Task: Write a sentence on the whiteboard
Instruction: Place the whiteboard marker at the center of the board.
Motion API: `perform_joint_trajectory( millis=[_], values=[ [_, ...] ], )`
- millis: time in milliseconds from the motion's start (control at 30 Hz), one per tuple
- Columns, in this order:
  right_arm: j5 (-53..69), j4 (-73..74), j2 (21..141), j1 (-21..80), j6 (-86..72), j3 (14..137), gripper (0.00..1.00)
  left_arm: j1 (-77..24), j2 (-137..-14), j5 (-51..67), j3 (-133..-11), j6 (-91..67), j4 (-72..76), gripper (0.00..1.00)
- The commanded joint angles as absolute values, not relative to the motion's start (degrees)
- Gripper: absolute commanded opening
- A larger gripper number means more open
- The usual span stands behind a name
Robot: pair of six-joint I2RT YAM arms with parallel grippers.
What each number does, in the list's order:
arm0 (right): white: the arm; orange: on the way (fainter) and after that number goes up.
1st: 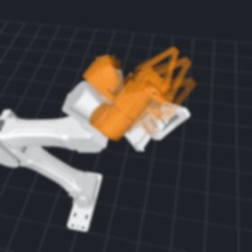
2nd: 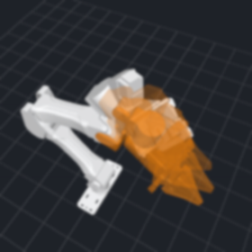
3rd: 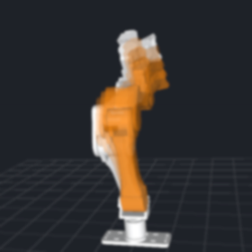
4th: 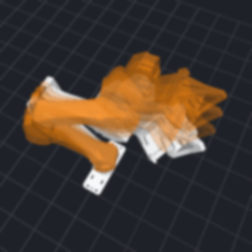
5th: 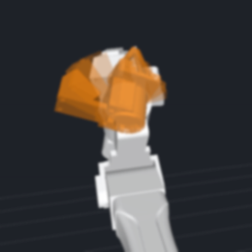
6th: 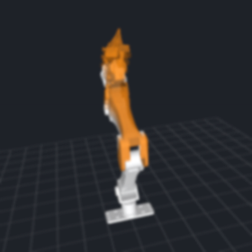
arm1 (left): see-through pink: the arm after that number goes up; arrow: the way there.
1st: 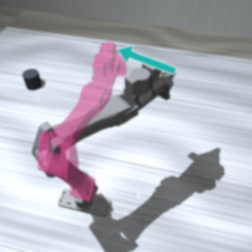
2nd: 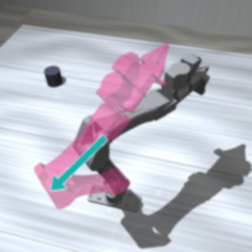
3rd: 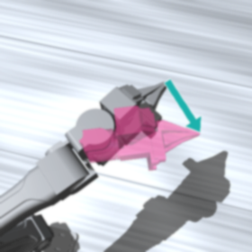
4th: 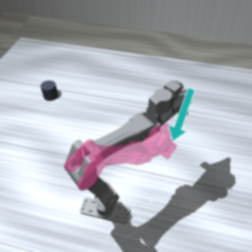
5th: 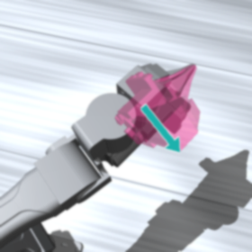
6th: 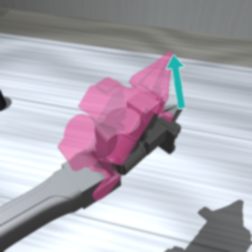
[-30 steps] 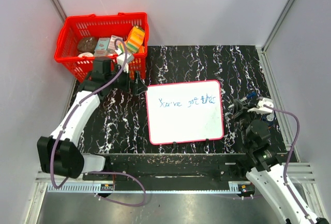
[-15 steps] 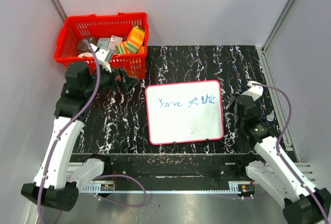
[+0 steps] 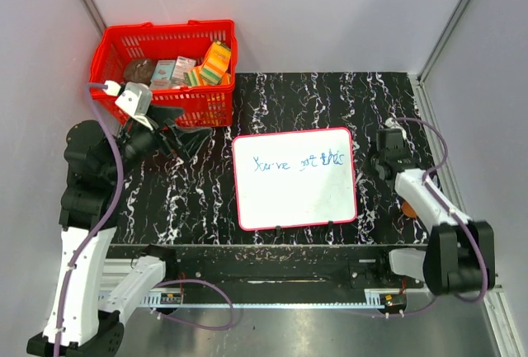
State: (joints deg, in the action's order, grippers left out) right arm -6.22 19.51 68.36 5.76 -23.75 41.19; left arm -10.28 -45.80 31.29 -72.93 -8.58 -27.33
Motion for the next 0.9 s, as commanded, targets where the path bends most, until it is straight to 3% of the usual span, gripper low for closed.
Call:
perform_joint_trajectory(
  millis=[0,200,333,367,533,567,667,867],
  values=[
    [2.37,19.86,75.82,3.70,-19.43,46.22,0.00,-10.20,-45.00,34.01,-75.23,-11.86,-26.01,0.99],
    [2.37,20.65,81.64,1.06,-17.49,50.18,0.00,-10.11,-44.74,34.98,-74.18,-13.10,-26.37,0.99],
    [2.37,20.65,82.97,0.44,-16.26,51.76,0.19,-10.19,-44.65,35.16,-73.21,-13.01,-26.37,0.99],
    [2.98,20.57,83.23,0.44,-16.00,52.38,0.36,-10.20,-44.56,35.24,-72.86,-12.92,-26.37,0.99],
    [0.62,20.05,83.15,0.35,-16.87,52.74,0.71,-10.20,-44.65,35.42,-71.81,-12.31,-26.19,0.99],
    [0.35,19.78,82.54,0.35,-17.22,51.95,0.83,-10.20,-44.65,35.59,-71.81,-11.87,-26.28,0.99],
    [-1.76,17.94,78.67,0.35,-17.40,50.28,1.00,-10.11,-44.39,35.77,-71.46,-10.72,-26.28,0.99],
    [-2.46,17.32,73.48,0.26,-17.23,50.18,1.00,-10.20,-44.21,36.12,-69.96,-11.60,-24.35,0.99]
  ],
)
